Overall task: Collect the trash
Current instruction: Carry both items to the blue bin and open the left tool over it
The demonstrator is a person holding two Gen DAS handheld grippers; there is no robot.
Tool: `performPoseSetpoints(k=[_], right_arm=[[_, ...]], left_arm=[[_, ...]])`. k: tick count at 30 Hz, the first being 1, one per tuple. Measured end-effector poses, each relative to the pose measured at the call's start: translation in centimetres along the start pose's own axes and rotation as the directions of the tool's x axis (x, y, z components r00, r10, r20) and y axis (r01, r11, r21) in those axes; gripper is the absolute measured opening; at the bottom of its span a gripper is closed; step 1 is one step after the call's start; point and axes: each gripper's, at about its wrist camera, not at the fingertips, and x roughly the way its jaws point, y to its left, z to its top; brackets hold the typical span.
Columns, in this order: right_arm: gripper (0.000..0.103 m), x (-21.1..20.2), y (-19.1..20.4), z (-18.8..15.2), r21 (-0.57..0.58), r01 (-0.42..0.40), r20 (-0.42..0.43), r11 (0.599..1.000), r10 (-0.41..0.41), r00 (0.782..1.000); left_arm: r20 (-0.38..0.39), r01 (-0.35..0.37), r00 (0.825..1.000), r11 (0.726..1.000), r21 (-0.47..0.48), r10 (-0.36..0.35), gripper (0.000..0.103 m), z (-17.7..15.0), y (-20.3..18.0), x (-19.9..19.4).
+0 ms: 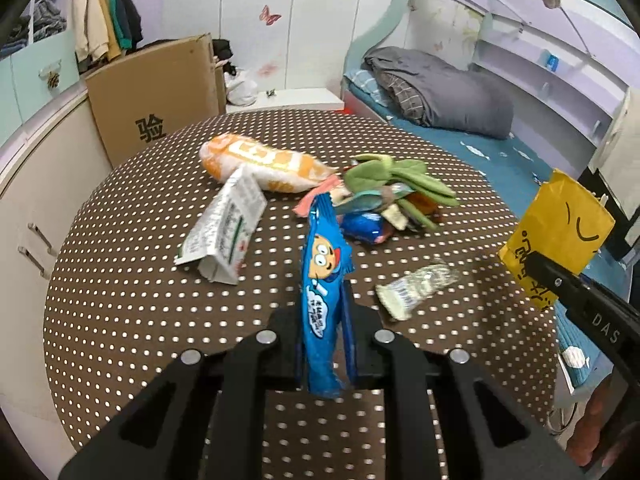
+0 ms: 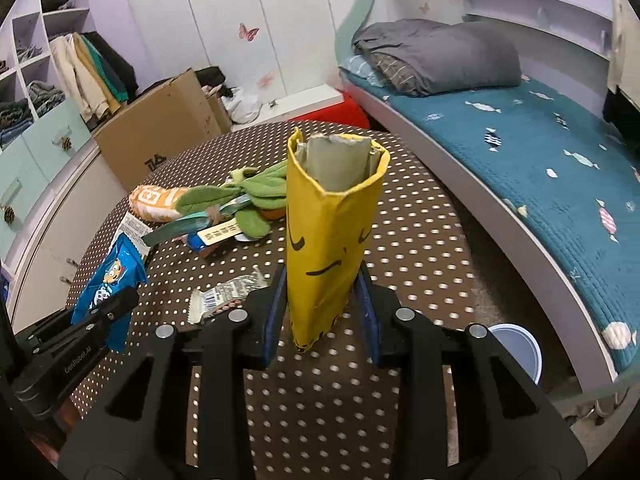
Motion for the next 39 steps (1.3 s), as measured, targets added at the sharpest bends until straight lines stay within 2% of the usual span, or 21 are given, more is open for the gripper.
performPoseSetpoints(k=[11,21,32,39], right_arm=[[0.033,-3.3,-4.2,-0.5,0.054,0.065,0.047,0.996,-0.068,0.997],[0.033,-6.3,-9.7,-1.6,0.145,0.138,0.075,0.980,-0.150,0.986],[0.033,-9.0,-16.1,-4.0,0.253,0.230,0.065,0.940,-0.254,0.965],[0.033,-10.5,-20.9,-6.2,0.342,0.287,0.039,0.895,-0.318,0.947]], left_arm=[[0.031,0.059,0.998,0.994,0.092,-0.062,0.015,0.5,-5.8,-1.2],[0.007,0.132,0.991,0.970,0.204,-0.137,0.015,0.3,-12.7,-1.0],[-0.045,0.222,0.975,0.915,0.337,-0.219,0.015,-1.9,-21.3,-0.8],[-0.097,0.283,0.959,0.860,0.424,-0.267,0.015,-4.3,-26.9,-0.7]])
